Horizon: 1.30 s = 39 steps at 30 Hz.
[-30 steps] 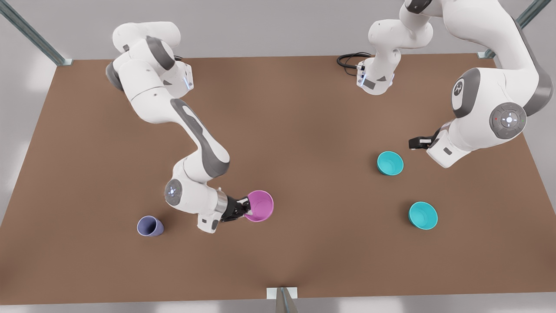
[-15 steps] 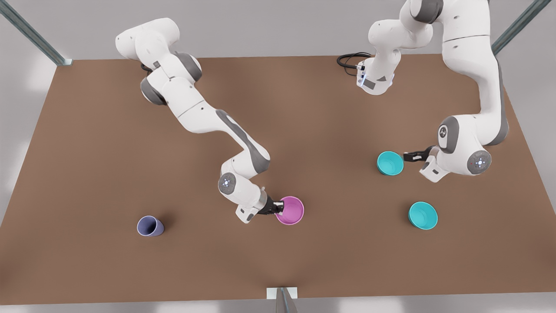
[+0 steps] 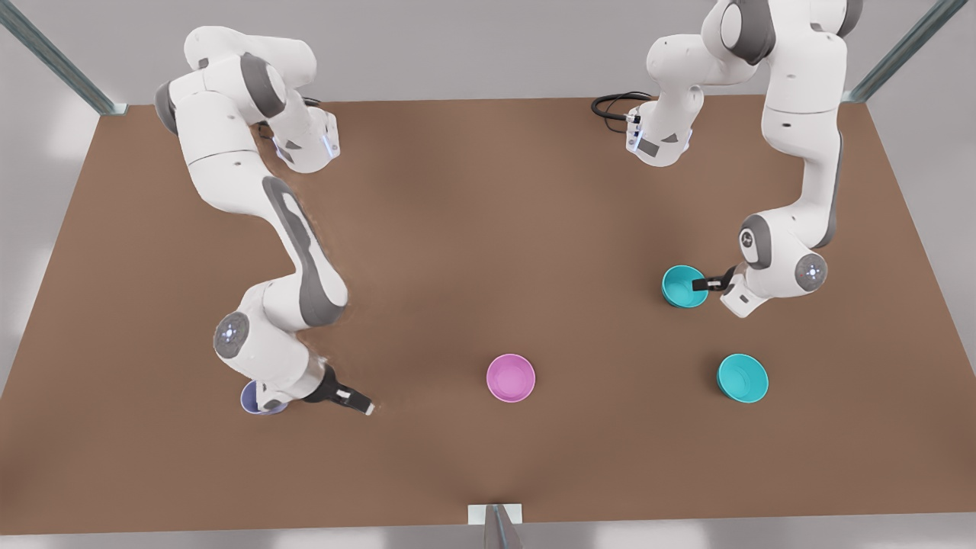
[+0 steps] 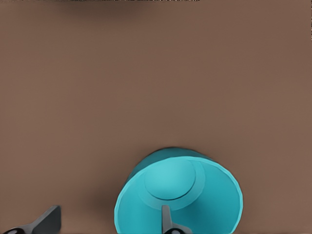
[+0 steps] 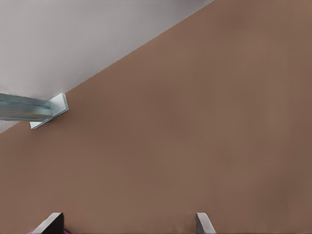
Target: Stack the blue bowl on the pink bowl
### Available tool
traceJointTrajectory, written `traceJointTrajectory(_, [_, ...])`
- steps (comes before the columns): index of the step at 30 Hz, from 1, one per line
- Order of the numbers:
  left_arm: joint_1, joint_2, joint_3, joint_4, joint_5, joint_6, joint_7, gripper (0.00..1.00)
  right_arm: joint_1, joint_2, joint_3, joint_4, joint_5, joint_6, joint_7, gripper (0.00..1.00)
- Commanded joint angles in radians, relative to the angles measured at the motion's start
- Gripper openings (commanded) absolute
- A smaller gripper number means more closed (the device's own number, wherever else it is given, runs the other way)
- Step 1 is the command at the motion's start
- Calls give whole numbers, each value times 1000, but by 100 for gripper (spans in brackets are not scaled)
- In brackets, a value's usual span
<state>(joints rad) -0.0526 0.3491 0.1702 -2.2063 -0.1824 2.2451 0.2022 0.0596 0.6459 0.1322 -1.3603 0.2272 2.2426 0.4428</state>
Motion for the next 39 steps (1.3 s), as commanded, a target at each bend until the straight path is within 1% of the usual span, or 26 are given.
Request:
traceJointTrajectory(1, [0,7,0,-1,-29,57,224,100,-147,-95,-5,-11,-213,-583,-324,100])
traceJointTrajectory(3, [-1,16,0,-1,-43,45,224,100,-245,-153,-17,98,-282,-800,-486,100])
traceJointTrajectory(4, [-1,22,0,-1,-43,44,224,100,-271,-183,-19,147,-281,-891,-550,100])
traceJointTrajectory(7, [-4,31,0,-1,-45,45,223,100,-296,-357,-19,150,-281,-1028,-558,100])
traceJointTrajectory(8, [-6,33,0,-1,-43,45,223,79,-322,-425,-19,142,-256,-1077,-558,100])
traceJointTrajectory(9, [-7,33,0,-1,-43,44,220,58,-331,-482,-16,129,-253,-1087,-555,100])
traceJointTrajectory(10, [-9,33,0,-1,-45,44,218,46,-322,-516,-16,70,-261,-1043,-547,100])
traceJointTrajectory(13, [-10,31,0,-1,-45,42,218,33,-319,-566,-14,-89,-272,-899,-536,100])
traceJointTrajectory(14, [-10,30,0,-1,-45,41,217,32,-317,-589,-14,-140,-272,-862,-506,100])
traceJointTrajectory(16, [-10,24,0,0,-46,18,217,21,-322,-621,-14,-204,-272,-816,-506,100])
traceJointTrajectory(20, [-12,-7,2,25,-46,-41,204,21,-322,-617,-14,-204,-272,-816,-506,100])
traceJointTrajectory(21, [-13,-22,-8,56,-46,-87,117,21,-322,-615,-14,-204,-272,-816,-506,100])
traceJointTrajectory(23, [-15,-28,-87,128,-48,-119,-56,21,-322,-612,-14,-204,-270,-816,-506,100])
traceJointTrajectory(24, [-29,-13,-173,210,-48,-130,-223,21,-323,-612,-14,-204,-270,-816,-506,100])
traceJointTrajectory(25, [-79,59,-207,371,-49,-205,-378,21,-323,-612,-14,-204,-270,-816,-506,100])
traceJointTrajectory(26, [-147,142,-207,554,-49,-281,-509,21,-323,-611,-14,-206,-270,-816,-506,100])
traceJointTrajectory(27, [-187,215,-210,706,-52,-314,-625,21,-325,-611,-14,-206,-270,-816,-506,100])
traceJointTrajectory(29, [-292,307,-218,858,-38,-314,-753,21,-323,-611,-14,-207,-269,-816,-506,100])
traceJointTrajectory(30, [-322,372,-218,930,-45,-305,-865,21,-325,-609,-14,-207,-269,-816,-506,100])
traceJointTrajectory(33, [-397,496,-216,1103,-40,-298,-1040,21,-330,-608,-14,-207,-267,-814,-506,100])
traceJointTrajectory(34, [-398,531,-216,1162,-40,-300,-1070,21,-330,-606,-14,-207,-267,-814,-506,100])
traceJointTrajectory(36, [-400,536,-215,1165,-42,-295,-1073,21,-330,-606,-14,-210,-267,-814,-506,100])
traceJointTrajectory(37, [-408,544,-213,1157,-40,-246,-1110,21,-330,-606,-14,-210,-267,-814,-506,100])
traceJointTrajectory(39, [-414,567,-209,1169,-38,-232,-1146,21,-331,-606,-14,-210,-267,-814,-506,100])
